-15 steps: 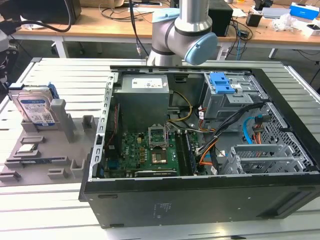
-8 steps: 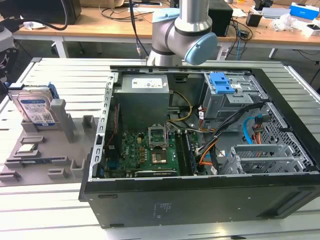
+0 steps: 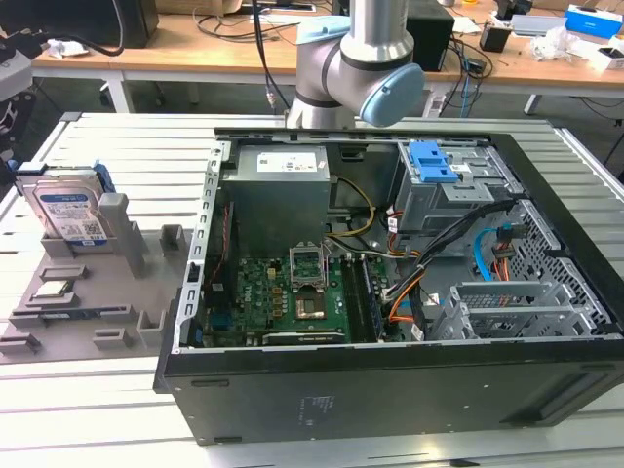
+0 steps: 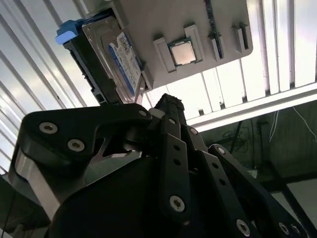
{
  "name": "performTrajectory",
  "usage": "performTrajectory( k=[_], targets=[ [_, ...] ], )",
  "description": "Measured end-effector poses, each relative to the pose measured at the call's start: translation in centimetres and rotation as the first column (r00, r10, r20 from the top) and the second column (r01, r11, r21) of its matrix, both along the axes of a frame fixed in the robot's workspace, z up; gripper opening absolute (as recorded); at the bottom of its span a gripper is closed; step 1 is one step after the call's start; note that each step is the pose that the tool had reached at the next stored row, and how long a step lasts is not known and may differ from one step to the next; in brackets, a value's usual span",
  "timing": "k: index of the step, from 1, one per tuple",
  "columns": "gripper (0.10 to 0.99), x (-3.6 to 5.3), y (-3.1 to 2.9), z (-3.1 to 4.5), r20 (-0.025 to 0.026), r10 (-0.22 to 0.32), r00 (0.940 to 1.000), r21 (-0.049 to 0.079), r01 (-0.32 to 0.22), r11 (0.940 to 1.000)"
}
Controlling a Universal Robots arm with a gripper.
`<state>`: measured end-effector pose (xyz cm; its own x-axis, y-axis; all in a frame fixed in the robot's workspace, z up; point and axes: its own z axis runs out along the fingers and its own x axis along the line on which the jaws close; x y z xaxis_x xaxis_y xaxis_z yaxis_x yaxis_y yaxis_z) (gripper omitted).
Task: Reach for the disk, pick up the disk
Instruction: 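Pick up the disk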
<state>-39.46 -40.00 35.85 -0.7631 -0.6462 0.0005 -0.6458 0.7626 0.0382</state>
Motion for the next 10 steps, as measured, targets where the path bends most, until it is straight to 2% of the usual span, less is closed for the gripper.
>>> performTrajectory(
  k=[5,8,10],
  targets=[
    [0.102,0.00,0.00,0.00,0.0000,0.081,0.9967,0.000,-0.081,0.9967],
    [0.102,0.00,0.00,0.00,0.0000,0.148,0.9890,0.000,-0.148,0.9890],
    [0.102,0.00,0.00,0.00,0.0000,0.168,0.9858,0.000,-0.168,0.9858]
  ],
)
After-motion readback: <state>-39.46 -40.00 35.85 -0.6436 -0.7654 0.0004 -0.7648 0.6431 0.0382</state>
